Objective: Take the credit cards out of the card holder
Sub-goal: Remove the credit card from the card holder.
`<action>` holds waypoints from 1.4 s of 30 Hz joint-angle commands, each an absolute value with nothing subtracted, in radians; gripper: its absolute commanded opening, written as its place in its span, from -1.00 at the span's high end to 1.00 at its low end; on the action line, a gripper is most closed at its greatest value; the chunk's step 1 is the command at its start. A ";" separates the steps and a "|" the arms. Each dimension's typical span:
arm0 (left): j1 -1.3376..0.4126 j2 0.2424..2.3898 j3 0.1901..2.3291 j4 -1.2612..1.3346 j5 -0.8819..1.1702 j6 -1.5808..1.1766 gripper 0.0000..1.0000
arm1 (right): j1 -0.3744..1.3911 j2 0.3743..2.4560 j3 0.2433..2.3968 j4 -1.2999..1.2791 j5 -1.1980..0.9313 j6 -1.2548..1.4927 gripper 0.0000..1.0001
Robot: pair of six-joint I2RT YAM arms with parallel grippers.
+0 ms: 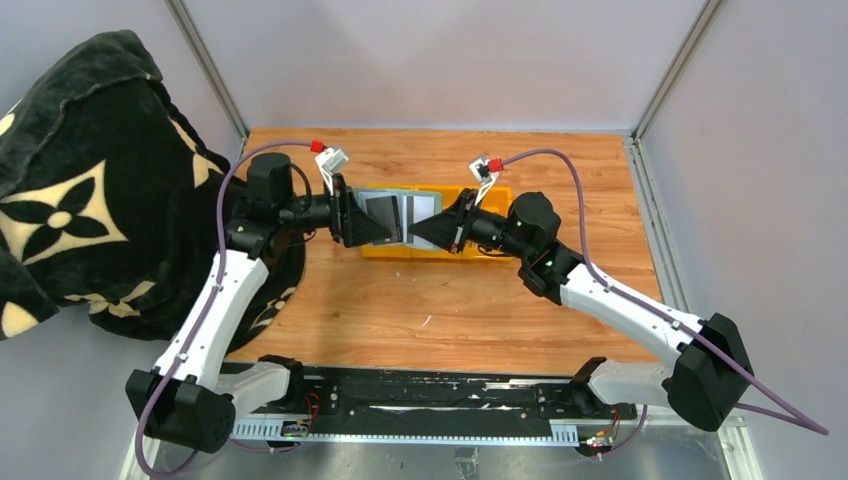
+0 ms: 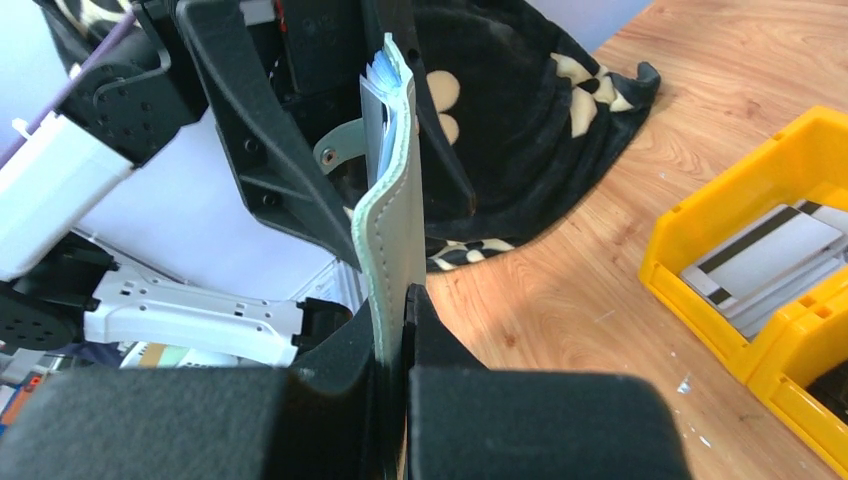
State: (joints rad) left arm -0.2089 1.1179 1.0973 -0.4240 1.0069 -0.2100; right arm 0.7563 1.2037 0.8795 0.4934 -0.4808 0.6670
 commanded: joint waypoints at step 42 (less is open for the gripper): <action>-0.150 1.024 1.094 -0.407 0.862 -0.348 1.00 | 0.600 1.025 0.896 0.311 -0.414 0.750 -0.08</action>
